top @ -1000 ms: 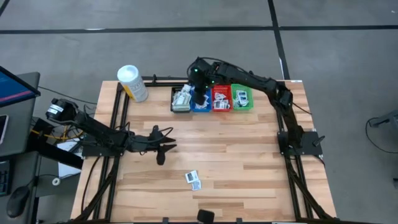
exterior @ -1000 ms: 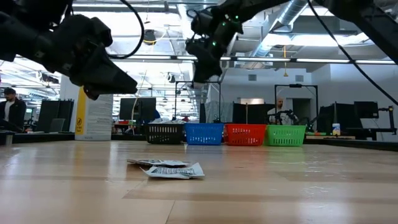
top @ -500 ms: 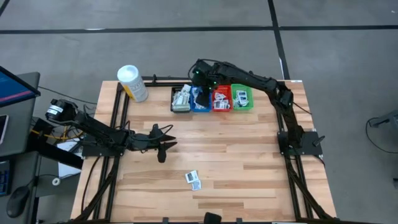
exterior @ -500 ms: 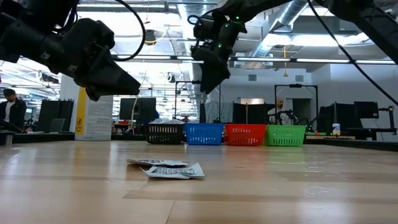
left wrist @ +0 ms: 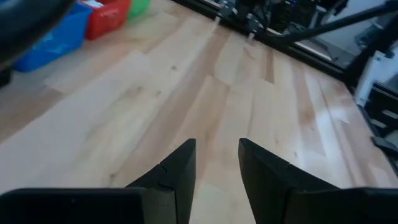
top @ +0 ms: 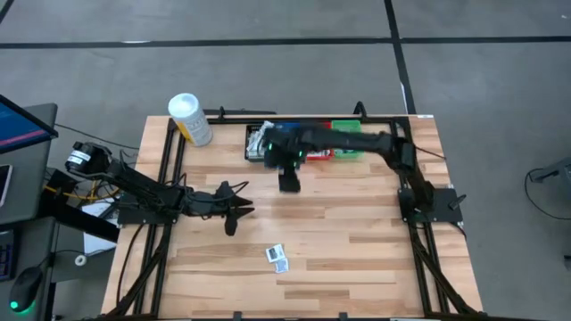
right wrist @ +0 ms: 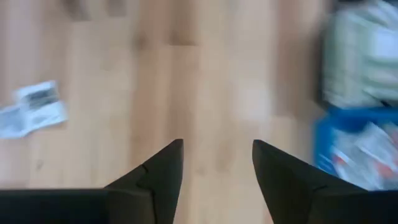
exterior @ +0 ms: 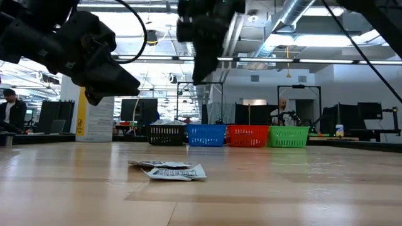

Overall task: Pick & Place First Aid Supplies
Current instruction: Put the gray towelette pack in the red bin

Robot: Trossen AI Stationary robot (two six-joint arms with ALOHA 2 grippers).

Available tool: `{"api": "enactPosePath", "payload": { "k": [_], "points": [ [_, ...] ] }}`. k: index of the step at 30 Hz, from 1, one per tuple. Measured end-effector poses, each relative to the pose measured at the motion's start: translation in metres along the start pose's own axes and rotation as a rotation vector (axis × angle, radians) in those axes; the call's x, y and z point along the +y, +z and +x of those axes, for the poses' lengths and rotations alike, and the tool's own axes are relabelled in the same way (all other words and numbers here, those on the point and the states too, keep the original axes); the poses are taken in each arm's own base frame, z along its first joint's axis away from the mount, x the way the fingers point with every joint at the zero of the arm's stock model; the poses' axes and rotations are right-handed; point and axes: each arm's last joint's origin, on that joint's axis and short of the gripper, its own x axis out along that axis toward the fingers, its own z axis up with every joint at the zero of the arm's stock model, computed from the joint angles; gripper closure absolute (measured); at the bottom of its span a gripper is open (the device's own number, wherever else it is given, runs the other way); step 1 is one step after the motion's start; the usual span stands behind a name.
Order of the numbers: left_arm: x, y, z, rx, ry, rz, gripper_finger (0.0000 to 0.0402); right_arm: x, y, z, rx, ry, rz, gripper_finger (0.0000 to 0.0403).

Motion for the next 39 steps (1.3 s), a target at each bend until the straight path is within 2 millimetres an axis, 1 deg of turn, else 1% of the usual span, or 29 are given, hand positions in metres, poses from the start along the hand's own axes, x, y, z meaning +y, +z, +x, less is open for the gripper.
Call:
{"api": "enactPosePath", "payload": {
  "k": [4,8,12,13,15,16,18,20,25,27,29,32,35,39],
  "points": [
    [-0.004,-0.002,-0.002,0.014,-0.033,0.007,0.0280,0.054,0.009,0.006,-0.011,0.058,-0.175,0.0228],
    [-0.009,-0.005,-0.004,0.024,-0.058,0.019,0.0280,0.105,0.018,0.010,-0.083,0.096,-0.299,0.0239],
    [-0.013,-0.007,-0.006,0.031,-0.079,0.028,0.0280,0.143,0.025,0.010,-0.178,0.119,-0.381,0.0248],
    [-0.013,-0.007,-0.006,0.032,-0.084,0.030,0.0280,0.150,0.027,0.015,-0.194,0.121,-0.396,0.0250],
    [-0.015,-0.008,-0.007,0.035,-0.093,0.034,0.0280,0.161,0.028,0.024,-0.208,0.110,-0.416,0.0253],
    [-0.016,-0.008,-0.007,0.037,-0.098,0.036,0.0280,0.164,0.026,0.031,-0.178,0.112,-0.421,0.0254],
    [-0.018,-0.010,-0.008,0.043,-0.106,0.041,0.0280,0.169,0.028,0.047,-0.173,0.123,-0.413,0.0255],
    [-0.019,-0.011,-0.009,0.049,-0.115,0.046,0.0280,0.171,0.022,0.063,-0.108,0.128,-0.387,0.0256],
    [-0.024,-0.015,-0.013,0.069,-0.142,0.059,0.0280,0.173,0.020,0.095,-0.060,0.133,-0.330,0.0256],
    [-0.026,-0.016,-0.014,0.077,-0.152,0.061,0.0280,0.178,0.015,0.109,-0.012,0.140,-0.353,0.0256],
    [-0.028,-0.018,-0.015,0.082,-0.163,0.065,0.0280,0.187,0.009,0.119,0.021,0.152,-0.417,0.0256],
    [-0.031,-0.019,-0.017,0.089,-0.177,0.050,0.0280,0.202,-0.001,0.131,0.080,0.172,-0.526,0.0256],
    [-0.033,-0.020,-0.018,0.095,-0.187,0.028,0.0280,0.215,-0.007,0.140,0.101,0.177,-0.607,0.0256],
    [-0.035,-0.022,-0.020,0.101,-0.202,0.032,0.0280,0.222,-0.008,0.148,0.090,0.140,-0.646,0.0255]
  ]
}}
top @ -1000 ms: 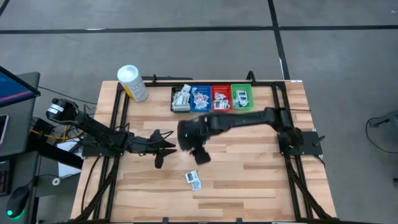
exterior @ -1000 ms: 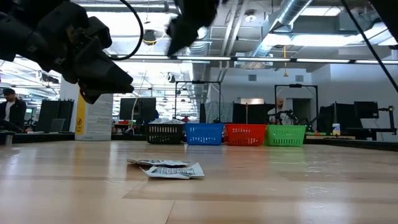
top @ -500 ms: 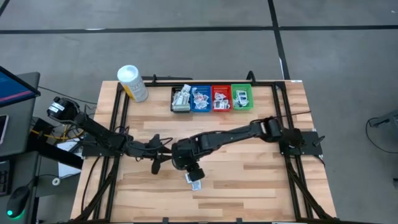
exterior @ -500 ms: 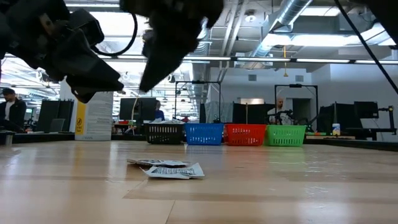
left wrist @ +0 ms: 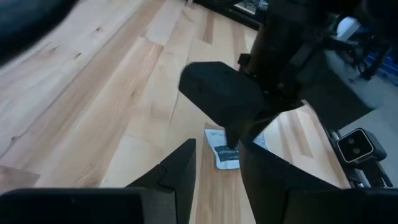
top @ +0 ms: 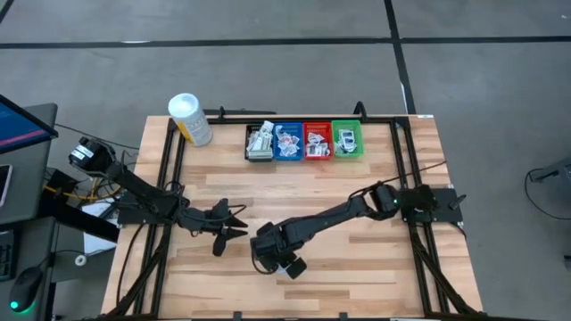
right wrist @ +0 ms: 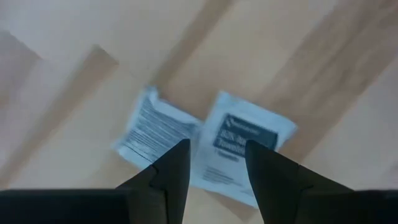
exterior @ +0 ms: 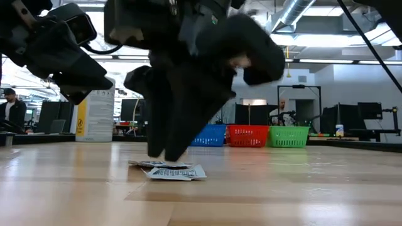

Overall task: Pick & Place First Aid Supplies
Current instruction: Put the gray towelette pack in the red bin

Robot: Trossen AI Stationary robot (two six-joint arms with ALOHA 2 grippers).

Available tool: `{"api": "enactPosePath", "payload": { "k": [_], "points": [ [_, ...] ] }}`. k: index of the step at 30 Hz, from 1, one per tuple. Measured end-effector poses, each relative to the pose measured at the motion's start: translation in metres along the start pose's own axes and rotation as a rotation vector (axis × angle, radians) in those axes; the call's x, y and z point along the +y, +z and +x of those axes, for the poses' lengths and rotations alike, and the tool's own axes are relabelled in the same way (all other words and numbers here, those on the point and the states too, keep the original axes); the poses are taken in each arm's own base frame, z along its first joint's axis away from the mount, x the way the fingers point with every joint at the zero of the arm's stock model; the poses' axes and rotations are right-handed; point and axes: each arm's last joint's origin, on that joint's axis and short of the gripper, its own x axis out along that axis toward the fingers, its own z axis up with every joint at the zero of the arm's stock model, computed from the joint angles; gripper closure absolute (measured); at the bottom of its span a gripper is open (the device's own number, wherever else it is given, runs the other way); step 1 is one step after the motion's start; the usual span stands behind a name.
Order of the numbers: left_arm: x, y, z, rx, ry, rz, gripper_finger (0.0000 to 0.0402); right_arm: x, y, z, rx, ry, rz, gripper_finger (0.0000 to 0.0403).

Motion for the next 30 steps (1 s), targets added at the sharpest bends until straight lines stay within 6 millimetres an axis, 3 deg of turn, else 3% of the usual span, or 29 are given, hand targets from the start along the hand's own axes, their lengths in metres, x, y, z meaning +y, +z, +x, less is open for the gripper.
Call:
{"api": "enactPosePath", "payload": {
  "k": [7,10,20,24,30],
  "points": [
    [-0.001,-0.001,0.000,0.000,-0.002,0.002,0.0280,-0.015,-0.004,-0.001,0.010,-0.080,0.082,0.0242],
    [-0.001,0.000,0.000,-0.001,0.000,0.002,0.0280,-0.019,-0.006,0.009,-0.004,-0.041,0.101,0.0237],
    [-0.001,0.000,0.000,-0.002,0.000,-0.003,0.0280,-0.007,-0.008,0.032,0.037,0.017,0.121,0.0239],
    [-0.001,0.000,0.000,-0.002,0.001,-0.002,0.0280,-0.012,-0.011,0.032,0.055,-0.011,0.172,0.0269],
    [-0.001,-0.001,0.000,-0.002,0.001,-0.002,0.0280,-0.020,-0.016,0.032,0.070,-0.018,0.246,0.0361]
  ]
}}
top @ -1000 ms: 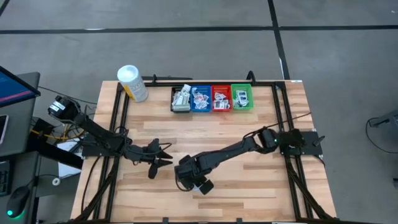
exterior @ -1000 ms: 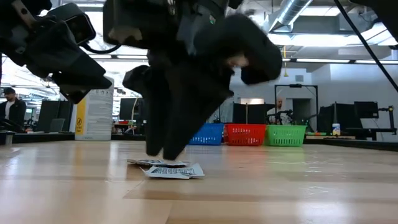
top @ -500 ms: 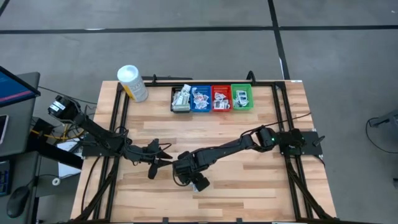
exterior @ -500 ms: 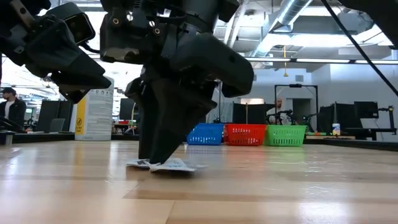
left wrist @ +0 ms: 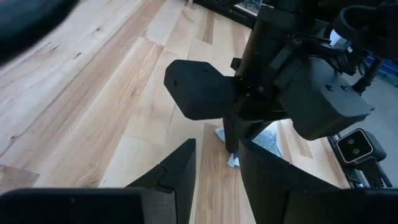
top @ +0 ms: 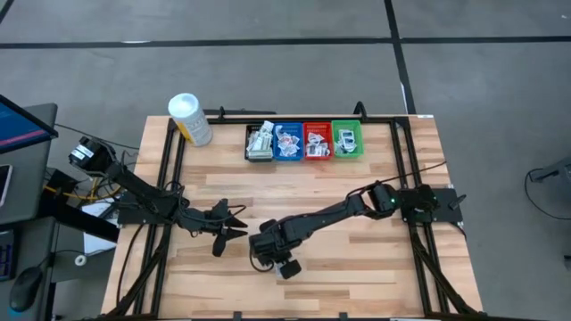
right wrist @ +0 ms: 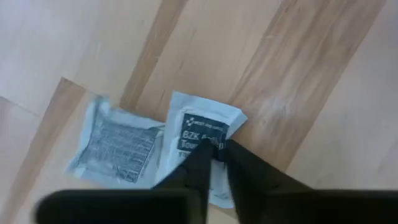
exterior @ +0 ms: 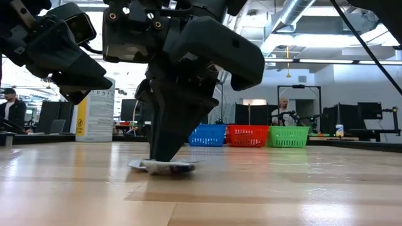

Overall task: Pick & Place First Aid Supplies
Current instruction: Put the gray towelette pack in the red bin

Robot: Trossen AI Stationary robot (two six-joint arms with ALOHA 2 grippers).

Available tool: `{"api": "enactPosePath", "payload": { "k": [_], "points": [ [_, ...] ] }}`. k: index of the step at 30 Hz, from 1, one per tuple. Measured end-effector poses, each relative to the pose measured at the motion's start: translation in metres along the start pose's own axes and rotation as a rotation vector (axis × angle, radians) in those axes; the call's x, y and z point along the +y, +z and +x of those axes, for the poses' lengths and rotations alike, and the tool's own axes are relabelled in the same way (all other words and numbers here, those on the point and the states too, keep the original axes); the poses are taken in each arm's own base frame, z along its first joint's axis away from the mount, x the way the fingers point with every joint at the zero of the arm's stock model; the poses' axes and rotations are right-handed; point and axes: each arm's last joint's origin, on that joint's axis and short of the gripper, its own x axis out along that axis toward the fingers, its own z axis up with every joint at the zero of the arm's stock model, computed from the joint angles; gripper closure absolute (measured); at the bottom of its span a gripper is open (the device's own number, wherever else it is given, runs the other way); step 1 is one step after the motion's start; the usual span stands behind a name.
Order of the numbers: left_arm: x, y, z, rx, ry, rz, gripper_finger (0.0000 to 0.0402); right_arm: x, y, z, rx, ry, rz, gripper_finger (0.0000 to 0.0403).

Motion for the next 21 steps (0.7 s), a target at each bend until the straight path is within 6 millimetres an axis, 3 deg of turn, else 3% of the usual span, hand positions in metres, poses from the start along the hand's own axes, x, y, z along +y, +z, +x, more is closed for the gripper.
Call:
{"api": "enactPosePath", "payload": {
  "k": [3,8,12,15,21],
  "points": [
    [0.000,0.000,0.000,0.000,0.000,0.000,0.0280,-0.003,-0.001,0.000,0.003,0.002,0.020,0.0394],
    [0.000,0.000,0.000,0.000,0.000,0.000,0.0280,-0.006,-0.003,-0.007,0.024,-0.002,0.029,0.0397],
    [0.000,0.000,0.000,-0.003,0.004,0.001,0.0280,-0.010,0.000,-0.026,0.049,-0.009,0.032,0.0397],
    [0.000,0.000,0.000,-0.004,0.007,0.009,0.0280,-0.015,0.003,-0.043,0.072,-0.041,0.022,0.0400],
    [0.001,0.001,0.000,-0.017,0.032,0.018,0.0280,-0.037,-0.001,-0.107,0.057,-0.179,0.021,0.0401]
  ]
}}
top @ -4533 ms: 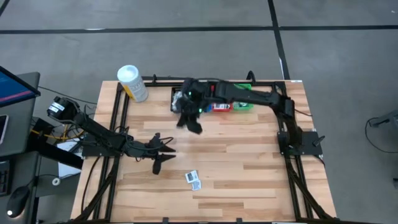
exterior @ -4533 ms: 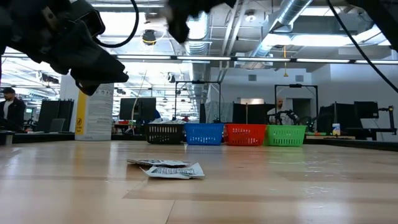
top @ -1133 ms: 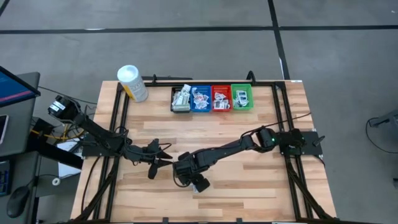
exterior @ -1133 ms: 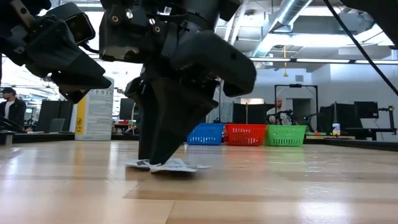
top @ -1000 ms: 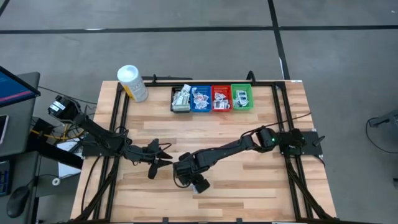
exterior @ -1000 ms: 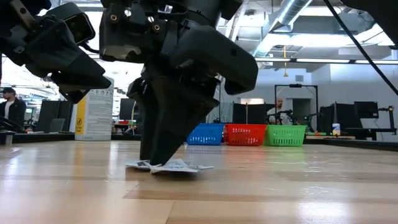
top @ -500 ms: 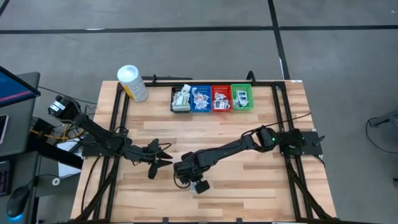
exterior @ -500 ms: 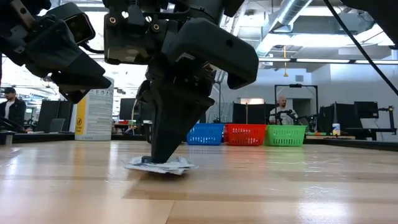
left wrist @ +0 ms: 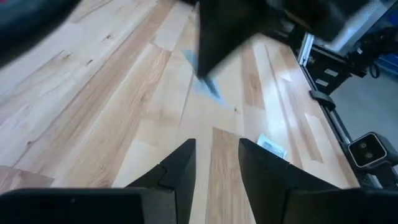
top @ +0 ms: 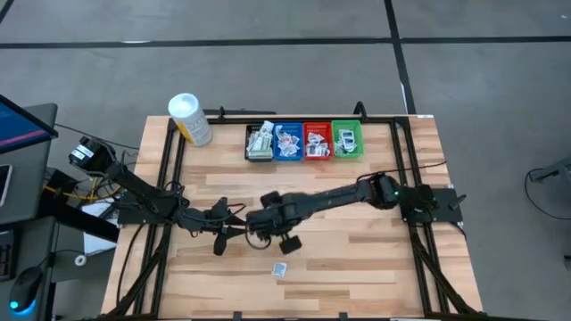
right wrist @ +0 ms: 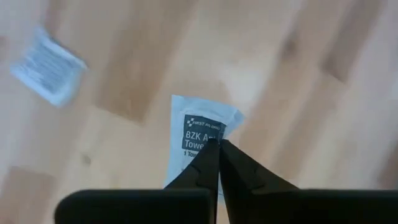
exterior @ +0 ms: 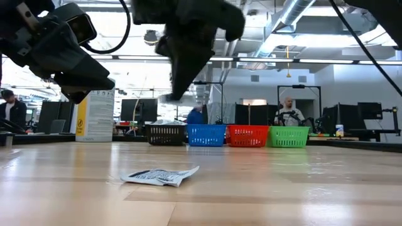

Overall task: Pick & Place First Aid Supplies
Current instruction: Put the gray towelette pack in the red bin

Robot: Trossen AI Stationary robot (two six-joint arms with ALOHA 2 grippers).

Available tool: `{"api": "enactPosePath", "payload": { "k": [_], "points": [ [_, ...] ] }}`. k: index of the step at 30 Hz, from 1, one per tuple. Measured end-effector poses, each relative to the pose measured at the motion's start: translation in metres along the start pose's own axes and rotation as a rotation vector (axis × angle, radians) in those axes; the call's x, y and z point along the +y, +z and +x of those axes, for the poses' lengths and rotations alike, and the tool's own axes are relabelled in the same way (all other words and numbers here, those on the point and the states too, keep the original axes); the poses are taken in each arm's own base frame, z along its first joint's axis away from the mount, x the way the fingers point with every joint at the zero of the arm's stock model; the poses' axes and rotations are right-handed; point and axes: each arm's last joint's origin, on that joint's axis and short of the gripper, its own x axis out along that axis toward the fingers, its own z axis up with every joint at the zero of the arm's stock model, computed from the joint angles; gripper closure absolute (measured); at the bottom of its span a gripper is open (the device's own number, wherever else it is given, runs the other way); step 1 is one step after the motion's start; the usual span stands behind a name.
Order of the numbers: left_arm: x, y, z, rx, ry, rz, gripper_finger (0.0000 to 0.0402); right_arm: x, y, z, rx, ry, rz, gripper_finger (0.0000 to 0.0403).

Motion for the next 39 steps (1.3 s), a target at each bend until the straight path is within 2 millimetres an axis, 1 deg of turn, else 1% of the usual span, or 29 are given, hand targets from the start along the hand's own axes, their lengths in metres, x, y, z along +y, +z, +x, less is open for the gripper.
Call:
{"api": "enactPosePath", "payload": {
  "k": [3,6,9,11,14,17,22,24,27,30,33,36,39],
  "points": [
    [0.001,-0.001,0.000,0.007,0.004,0.005,0.0280,-0.023,-0.015,-0.019,0.027,-0.008,0.055,0.0401],
    [0.001,-0.001,0.000,0.011,0.007,0.007,0.0280,-0.051,-0.034,-0.051,0.030,-0.045,0.117,0.0402],
    [0.001,-0.002,0.000,0.012,0.014,0.013,0.0280,-0.075,-0.058,-0.075,0.029,-0.102,0.183,0.0402],
    [0.002,-0.001,0.000,0.005,0.029,0.025,0.0280,-0.089,-0.076,-0.088,0.029,-0.123,0.228,0.0402],
    [0.003,-0.001,0.000,-0.018,0.075,0.032,0.0280,-0.105,-0.110,-0.114,0.021,-0.171,0.301,0.0402],
    [0.005,0.000,0.000,-0.050,0.139,0.084,0.0280,-0.120,-0.147,-0.127,-0.001,-0.212,0.385,0.0402],
    [0.013,0.004,0.000,-0.114,0.300,0.170,0.0280,-0.138,-0.202,-0.127,-0.092,-0.299,0.531,0.0402],
    [0.018,0.007,0.002,-0.130,0.362,0.181,0.0280,-0.146,-0.221,-0.119,-0.125,-0.336,0.587,0.0402],
    [0.030,0.013,0.005,-0.140,0.429,0.178,0.0280,-0.157,-0.245,-0.101,-0.145,-0.381,0.657,0.0402],
    [0.042,0.018,0.007,-0.151,0.494,0.156,0.0280,-0.168,-0.264,-0.087,-0.160,-0.413,0.714,0.0402],
    [0.054,0.023,0.009,-0.161,0.554,0.133,0.0280,-0.177,-0.280,-0.076,-0.175,-0.403,0.739,0.0402],
    [0.064,0.027,0.010,-0.170,0.604,0.113,0.0280,-0.185,-0.291,-0.071,-0.227,-0.405,0.747,0.0402],
    [0.072,0.030,0.010,-0.178,0.648,0.096,0.0280,-0.192,-0.299,-0.069,-0.292,-0.370,0.758,0.0402]
  ]
}}
